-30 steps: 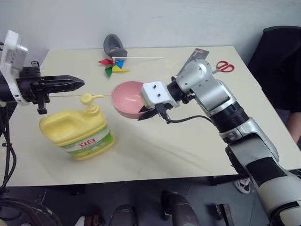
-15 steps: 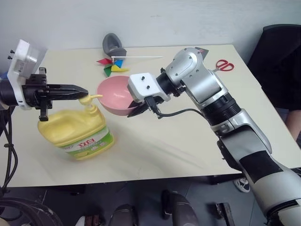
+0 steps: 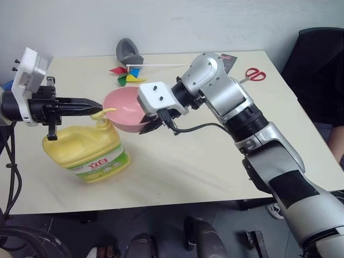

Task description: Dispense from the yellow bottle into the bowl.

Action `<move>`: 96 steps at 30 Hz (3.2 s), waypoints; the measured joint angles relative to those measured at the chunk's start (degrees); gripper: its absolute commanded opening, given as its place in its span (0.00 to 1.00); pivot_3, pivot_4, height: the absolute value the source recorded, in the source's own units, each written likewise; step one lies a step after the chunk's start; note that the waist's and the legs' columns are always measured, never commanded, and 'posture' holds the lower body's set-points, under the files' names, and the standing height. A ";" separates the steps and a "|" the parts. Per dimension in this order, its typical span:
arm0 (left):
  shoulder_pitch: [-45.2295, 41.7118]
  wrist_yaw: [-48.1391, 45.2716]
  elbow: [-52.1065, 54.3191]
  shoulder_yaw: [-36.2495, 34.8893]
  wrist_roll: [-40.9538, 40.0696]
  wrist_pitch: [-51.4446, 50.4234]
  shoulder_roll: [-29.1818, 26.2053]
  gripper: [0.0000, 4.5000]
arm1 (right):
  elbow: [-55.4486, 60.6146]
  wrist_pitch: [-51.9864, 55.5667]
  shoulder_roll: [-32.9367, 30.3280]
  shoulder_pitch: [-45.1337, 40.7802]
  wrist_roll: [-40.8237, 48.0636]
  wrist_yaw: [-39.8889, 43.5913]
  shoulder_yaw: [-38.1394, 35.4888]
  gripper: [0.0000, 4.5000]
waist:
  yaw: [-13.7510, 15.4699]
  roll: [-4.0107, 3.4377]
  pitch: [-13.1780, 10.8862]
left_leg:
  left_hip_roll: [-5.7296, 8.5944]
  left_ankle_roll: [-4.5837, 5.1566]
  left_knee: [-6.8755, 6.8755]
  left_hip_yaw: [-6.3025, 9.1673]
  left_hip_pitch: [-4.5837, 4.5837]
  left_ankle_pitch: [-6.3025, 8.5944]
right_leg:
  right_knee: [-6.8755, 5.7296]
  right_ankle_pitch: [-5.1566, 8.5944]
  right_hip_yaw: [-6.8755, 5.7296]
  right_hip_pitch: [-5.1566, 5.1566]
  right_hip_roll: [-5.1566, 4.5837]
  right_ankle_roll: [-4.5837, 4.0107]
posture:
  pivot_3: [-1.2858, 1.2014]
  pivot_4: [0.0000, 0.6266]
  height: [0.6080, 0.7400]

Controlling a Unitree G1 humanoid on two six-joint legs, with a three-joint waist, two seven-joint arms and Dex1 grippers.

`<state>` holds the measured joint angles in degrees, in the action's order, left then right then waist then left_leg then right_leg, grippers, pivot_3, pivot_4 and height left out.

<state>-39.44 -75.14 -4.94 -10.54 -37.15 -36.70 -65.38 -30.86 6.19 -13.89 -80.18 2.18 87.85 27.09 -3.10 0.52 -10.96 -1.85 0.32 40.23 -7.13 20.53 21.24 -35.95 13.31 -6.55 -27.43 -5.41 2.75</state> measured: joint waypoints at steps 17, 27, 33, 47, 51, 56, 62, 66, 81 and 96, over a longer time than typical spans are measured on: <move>2.25 1.77 2.52 -2.18 0.03 -0.29 0.41 0.01 | -10.65 -4.96 3.84 -4.00 -2.46 -0.42 -0.58 0.00 | -0.31 0.00 0.00 | -0.05 0.00 -0.01 -0.01 -0.02 0.00 | -0.02 0.00 0.24 -0.01 -0.01 0.00 | 0.52 0.24 1.00; 3.92 2.08 4.12 -3.31 0.03 -0.18 0.07 0.01 | -12.30 -7.71 3.87 -4.03 -4.01 -0.32 -0.58 0.00 | -0.30 0.00 0.00 | -0.05 0.00 -0.01 -0.01 -0.03 0.00 | -0.03 0.00 0.31 0.00 -0.02 0.00 | 0.52 0.24 1.00; 4.52 2.73 4.38 -3.74 0.04 -0.22 0.15 0.01 | -12.64 -8.67 3.87 -4.02 -4.51 -0.29 -0.58 0.00 | -0.30 0.00 0.00 | -0.05 0.00 0.00 -0.01 -0.05 0.00 | -0.04 0.00 0.33 0.01 -0.02 0.00 | 0.52 0.24 1.00; 5.86 3.36 2.72 -3.96 0.04 0.03 2.34 0.01 | -12.37 -8.68 3.47 -3.97 -4.56 -0.05 -0.58 0.00 | -0.20 0.02 0.02 | -0.03 0.01 -0.01 -0.02 -0.29 -0.01 | -0.09 0.00 0.39 0.20 -0.08 0.00 | 0.52 0.24 1.00; 6.44 3.64 2.42 -4.24 0.04 0.54 2.61 0.01 | -11.97 -8.68 3.46 -3.85 -4.56 -0.01 -0.57 0.00 | -0.24 -0.01 0.04 | -0.04 0.01 -0.02 -0.02 -0.41 -0.01 | -0.09 0.00 0.41 0.32 -0.08 0.00 | 0.52 0.24 1.00; 7.80 3.86 2.48 -4.31 0.04 1.29 2.66 0.01 | -11.46 -8.64 3.46 -3.12 -4.55 0.04 -0.57 0.00 | -0.25 -0.33 0.35 | -0.04 0.01 -0.06 -0.01 -0.47 -0.01 | -0.05 0.00 0.43 0.40 -0.10 0.00 | 0.52 0.24 1.00; 9.20 4.38 2.48 -4.27 0.05 2.38 2.73 0.01 | -11.25 -8.63 3.45 -2.59 -4.55 0.15 -0.56 0.00 | -0.29 -0.58 0.63 | -0.06 0.00 -0.25 -0.02 -0.99 0.01 | 0.06 0.02 0.44 0.90 -0.09 -0.04 | 0.52 0.24 1.00; 9.46 4.45 2.45 -4.21 0.07 2.59 2.79 0.01 | -10.81 -8.62 3.46 -2.55 -4.55 0.17 -0.56 0.00 | -0.25 -0.58 0.64 | -0.06 -0.01 -0.31 -0.03 -1.23 0.03 | 0.07 0.04 0.50 1.09 -0.12 -0.06 | 0.52 0.24 1.00; 3.32 5.66 2.97 -3.19 -2.81 -7.67 2.47 0.13 | -3.14 -6.20 0.45 0.67 -3.63 0.30 -0.56 0.00 | -0.05 -0.37 0.54 | -0.05 0.00 -0.23 0.08 -0.80 0.04 | 0.09 0.04 0.45 0.82 -0.13 -0.05 | 0.52 0.24 1.00; 3.32 0.26 13.08 -15.95 -12.24 -18.12 -12.45 0.99 | 13.15 -1.48 -21.13 29.62 -4.90 -6.71 -3.27 0.00 | 0.04 0.14 0.49 | 0.06 0.00 -0.08 0.00 -0.02 0.01 | 0.07 0.03 0.31 0.00 -0.01 -0.03 | 0.52 0.24 1.00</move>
<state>-36.12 -74.88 8.14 -26.48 -49.39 -54.82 -77.82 -17.71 4.71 -35.02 -50.56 -2.72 81.15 23.82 -3.06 0.67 -10.48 -1.79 0.32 40.16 -7.13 20.50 21.25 -35.88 13.34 -6.24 -27.43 -5.42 2.72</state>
